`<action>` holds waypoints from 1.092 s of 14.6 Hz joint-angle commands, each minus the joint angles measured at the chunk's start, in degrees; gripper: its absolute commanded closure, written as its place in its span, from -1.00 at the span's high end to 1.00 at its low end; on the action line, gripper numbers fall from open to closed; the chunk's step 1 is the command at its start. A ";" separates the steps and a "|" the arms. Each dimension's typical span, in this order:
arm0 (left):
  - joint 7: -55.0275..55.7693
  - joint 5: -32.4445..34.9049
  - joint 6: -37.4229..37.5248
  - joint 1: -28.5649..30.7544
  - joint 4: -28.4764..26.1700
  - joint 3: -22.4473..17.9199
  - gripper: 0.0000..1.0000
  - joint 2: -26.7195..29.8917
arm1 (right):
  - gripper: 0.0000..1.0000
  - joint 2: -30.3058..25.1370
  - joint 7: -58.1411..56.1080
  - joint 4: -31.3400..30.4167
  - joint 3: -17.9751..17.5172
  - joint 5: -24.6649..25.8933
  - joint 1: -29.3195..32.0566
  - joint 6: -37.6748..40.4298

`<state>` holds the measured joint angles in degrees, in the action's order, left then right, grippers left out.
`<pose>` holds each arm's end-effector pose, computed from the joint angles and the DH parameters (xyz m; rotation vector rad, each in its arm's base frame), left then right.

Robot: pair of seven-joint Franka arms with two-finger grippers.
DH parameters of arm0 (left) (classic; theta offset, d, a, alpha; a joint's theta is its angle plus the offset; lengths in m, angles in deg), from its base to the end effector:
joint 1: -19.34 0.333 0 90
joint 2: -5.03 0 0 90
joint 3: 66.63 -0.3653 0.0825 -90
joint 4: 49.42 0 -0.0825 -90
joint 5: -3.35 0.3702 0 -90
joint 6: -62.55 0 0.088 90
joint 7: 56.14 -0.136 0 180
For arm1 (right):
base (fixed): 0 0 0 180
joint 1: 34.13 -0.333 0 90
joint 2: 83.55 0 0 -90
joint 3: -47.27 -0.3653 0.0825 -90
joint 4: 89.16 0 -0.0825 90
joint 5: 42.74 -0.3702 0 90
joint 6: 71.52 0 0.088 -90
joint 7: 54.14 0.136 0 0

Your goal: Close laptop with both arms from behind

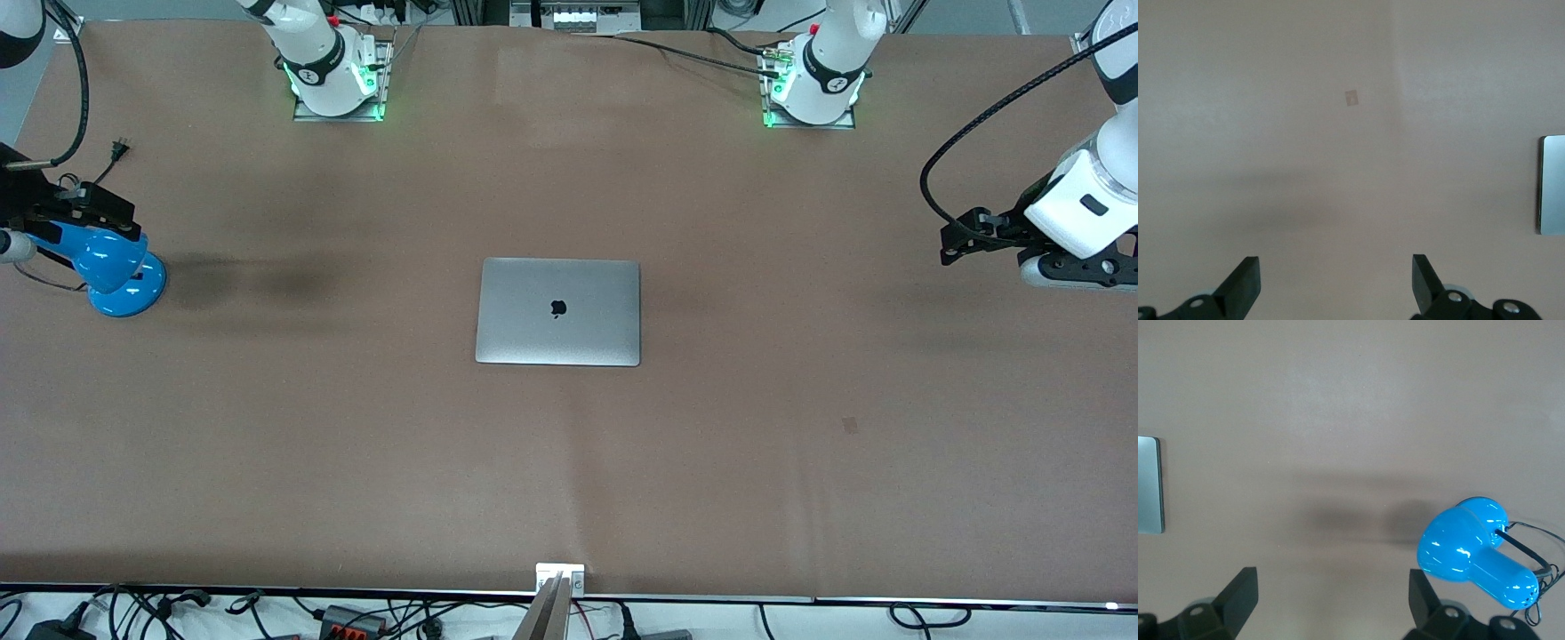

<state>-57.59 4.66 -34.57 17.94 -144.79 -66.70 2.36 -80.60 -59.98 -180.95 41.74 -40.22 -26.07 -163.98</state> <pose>0.5633 -0.0103 0.5866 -3.1178 0.0804 0.0251 0.5585 -0.0319 0.6060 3.1035 0.0939 -0.0657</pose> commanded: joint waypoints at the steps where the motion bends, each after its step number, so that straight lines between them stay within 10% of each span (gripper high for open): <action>1: -1.45 -1.67 0.71 0.70 -0.25 0.33 1.00 0.91 | 1.00 -2.33 0.39 -2.43 -1.24 -0.06 1.08 -1.15; 16: -1.45 -1.67 0.71 0.70 -0.25 0.33 1.00 0.82 | 1.00 -2.07 0.22 -2.25 -1.24 -3.31 1.25 -1.76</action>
<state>-57.60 4.66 -34.42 17.95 -144.79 -66.70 2.36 -81.21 -59.86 -181.62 41.52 -42.59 -26.02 -165.00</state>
